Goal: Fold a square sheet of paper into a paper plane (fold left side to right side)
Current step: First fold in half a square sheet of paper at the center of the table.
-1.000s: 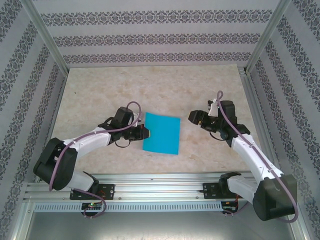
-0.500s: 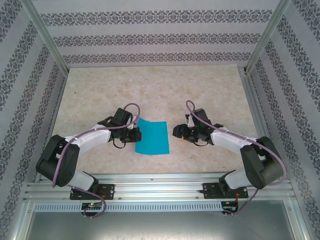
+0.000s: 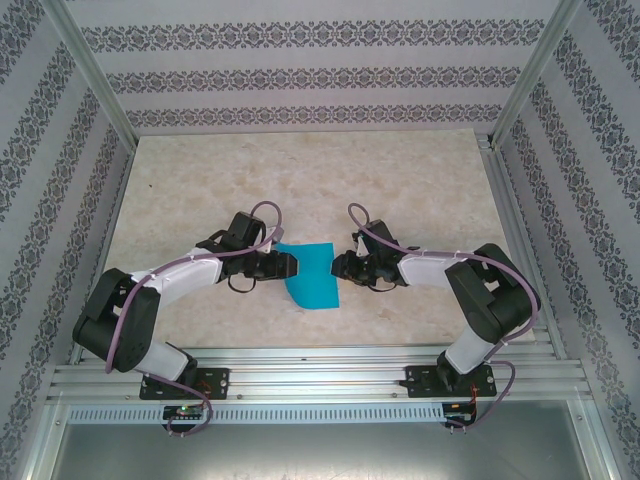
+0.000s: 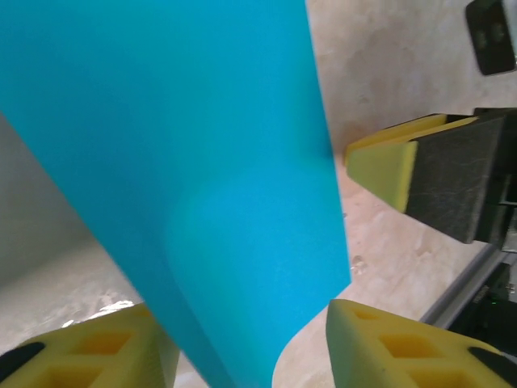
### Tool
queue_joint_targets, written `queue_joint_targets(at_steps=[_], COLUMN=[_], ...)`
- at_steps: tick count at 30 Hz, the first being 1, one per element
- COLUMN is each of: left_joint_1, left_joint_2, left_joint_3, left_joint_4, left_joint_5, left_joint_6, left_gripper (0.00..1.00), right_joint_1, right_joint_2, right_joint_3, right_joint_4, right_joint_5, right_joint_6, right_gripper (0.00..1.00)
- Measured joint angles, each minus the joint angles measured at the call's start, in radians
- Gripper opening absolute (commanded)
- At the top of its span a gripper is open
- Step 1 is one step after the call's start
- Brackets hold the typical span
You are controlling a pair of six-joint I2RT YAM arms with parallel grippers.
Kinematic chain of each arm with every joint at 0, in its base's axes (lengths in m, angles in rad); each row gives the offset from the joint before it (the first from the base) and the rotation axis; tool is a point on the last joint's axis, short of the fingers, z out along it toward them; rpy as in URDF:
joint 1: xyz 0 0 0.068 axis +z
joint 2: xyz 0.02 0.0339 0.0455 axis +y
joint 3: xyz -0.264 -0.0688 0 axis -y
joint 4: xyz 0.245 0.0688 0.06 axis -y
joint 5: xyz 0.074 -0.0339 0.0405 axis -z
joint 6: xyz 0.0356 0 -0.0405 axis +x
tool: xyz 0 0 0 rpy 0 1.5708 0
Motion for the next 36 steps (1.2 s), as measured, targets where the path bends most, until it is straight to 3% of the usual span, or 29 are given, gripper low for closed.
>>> queue_joint_targets(at_steps=[10, 20, 36], left_joint_1=[0.0, -0.003, -0.022], left_joint_2=[0.01, 0.061, 0.068], left_joint_3=[0.0, 0.002, 0.008], left_joint_4=[0.13, 0.157, 0.158], left_joint_5=[0.08, 0.092, 0.095], left_joint_6=[-0.059, -0.074, -0.074], left_gripper=[0.6, 0.66, 0.68], right_joint_1=[0.004, -0.024, -0.074], right_joint_2=[0.0, -0.09, -0.105], right_joint_3=[0.003, -0.013, -0.046], right_joint_4=[-0.007, 0.019, 0.237], right_joint_5=[0.007, -0.011, -0.197], right_joint_6=[-0.002, -0.005, 0.149], right_gripper=[0.35, 0.43, 0.49])
